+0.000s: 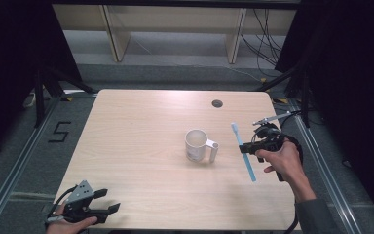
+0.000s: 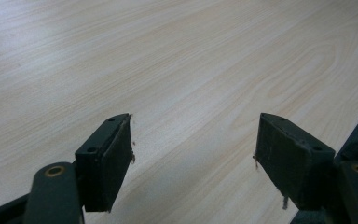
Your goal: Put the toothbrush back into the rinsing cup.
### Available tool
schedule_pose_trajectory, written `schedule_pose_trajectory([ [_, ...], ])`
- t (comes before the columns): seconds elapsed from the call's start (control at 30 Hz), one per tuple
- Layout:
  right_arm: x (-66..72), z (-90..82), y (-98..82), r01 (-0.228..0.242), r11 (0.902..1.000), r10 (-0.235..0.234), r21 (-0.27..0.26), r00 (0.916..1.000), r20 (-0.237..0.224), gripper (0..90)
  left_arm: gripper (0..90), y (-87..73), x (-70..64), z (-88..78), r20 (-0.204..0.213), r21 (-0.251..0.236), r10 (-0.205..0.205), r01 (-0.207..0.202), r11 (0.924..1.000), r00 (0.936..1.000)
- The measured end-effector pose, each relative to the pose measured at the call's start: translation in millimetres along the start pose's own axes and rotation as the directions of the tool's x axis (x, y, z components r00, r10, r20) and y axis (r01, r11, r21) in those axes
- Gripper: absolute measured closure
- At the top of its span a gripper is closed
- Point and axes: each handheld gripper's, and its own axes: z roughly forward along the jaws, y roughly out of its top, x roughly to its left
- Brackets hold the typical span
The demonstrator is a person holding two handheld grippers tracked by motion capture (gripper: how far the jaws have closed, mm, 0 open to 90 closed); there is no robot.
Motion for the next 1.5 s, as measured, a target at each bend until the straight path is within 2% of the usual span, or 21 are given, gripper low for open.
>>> schedule_pose_trajectory([
  [0.17,1.0,0.9,0.9,0.003,0.9998,-0.003,-0.021,1.0,-0.005,79.2,26.5,0.1,0.2,0.1,0.001,-0.001,0.003,-0.003,1.0,1.0],
  [0.2,2.3,1.3,1.8,0.007,0.9991,-0.007,-0.042,1.0,-0.007,79.2,26.5,0.1,0.2,0.2,0.002,0.0,0.004,-0.004,1.0,1.0],
  [0.27,3.0,-0.6,2.9,0.005,0.9996,-0.005,-0.027,1.0,-0.008,79.2,26.5,0.1,0.0,0.1,0.004,-0.001,0.002,-0.002,1.0,1.0],
  [0.33,5.2,0.6,4.8,0.005,0.9981,-0.006,-0.062,0.9999,-0.014,79.2,26.5,-0.2,-0.9,0.7,0.003,-0.012,-0.009,0.009,0.9999,1.0],
  [0.67,11.9,3.3,11.0,0.016,0.9955,-0.019,-0.094,0.9993,-0.033,79.2,26.5,-0.1,-0.6,0.2,0.004,-0.008,-0.005,0.005,1.0,1.0],
  [0.73,13.6,3.5,12.8,0.018,0.9919,-0.022,-0.125,0.9993,-0.029,79.2,26.5,-0.1,-0.6,0.0,0.004,-0.005,-0.005,0.005,1.0,1.0],
  [0.83,14.3,1.1,14.0,0.017,0.9934,-0.021,-0.113,0.9992,-0.033,79.2,26.5,-0.7,-0.6,0.8,0.007,-0.014,-0.004,0.004,0.9999,1.0],
  [0.87,12.0,2.1,15.2,0.062,0.9872,-0.067,-0.147,0.9974,-0.025,79.2,26.5,-0.1,-0.4,0.0,0.003,-0.001,-0.002,0.002,1.0,1.0],
  [0.93,11.7,2.5,15.6,0.068,0.9856,-0.073,-0.155,0.9969,-0.028,79.2,26.5,-0.2,-0.3,0.0,0.003,-0.001,-0.001,0.001,1.0,1.0],
  [1.07,13.3,2.1,16.9,0.059,0.9855,-0.064,-0.159,0.9976,-0.027,79.2,26.5,-0.2,-0.7,0.3,0.004,-0.006,-0.006,0.006,1.0,1.0],
  [1.1,15.0,2.5,16.8,0.039,0.9861,-0.044,-0.162,0.9985,-0.033,79.2,26.5,-0.2,-0.5,0.1,0.003,-0.003,-0.002,0.002,1.0,1.0],
  [1.2,15.8,3.0,18.3,0.052,0.9833,-0.061,-0.174,0.997,-0.047,79.2,26.5,-0.4,-0.4,-0.1,0.0,0.001,-0.004,0.004,1.0,1.0],
  [1.23,16.4,3.8,18.5,0.05,0.9815,-0.06,-0.185,0.9971,-0.048,79.2,26.4,-0.5,-0.3,-0.2,-0.002,0.002,-0.004,0.004,1.0,1.0],
  [1.3,17.0,1.9,19.9,0.044,0.9847,-0.053,-0.169,0.9973,-0.051,79.3,26.5,-0.4,0.0,-0.2,-0.002,-0.001,-0.002,0.002,1.0,1.0],
  [1.33,18.8,1.7,20.7,0.033,0.982,-0.044,-0.186,0.9975,-0.055,79.3,26.5,-0.4,-0.2,-0.3,0.001,-0.001,-0.004,0.004,1.0,1.0],
  [1.43,17.0,2.5,21.8,0.065,0.9763,-0.076,-0.206,0.9958,-0.05,79.2,26.5,-0.4,-0.2,-0.3,0.001,-0.001,-0.004,0.004,1.0,1.0],
  [1.5,18.7,1.7,21.9,0.051,0.9773,-0.064,-0.205,0.9966,-0.053,79.3,26.5,-0.4,-0.4,-0.1,0.002,-0.005,-0.006,0.006,1.0,1.0],
])
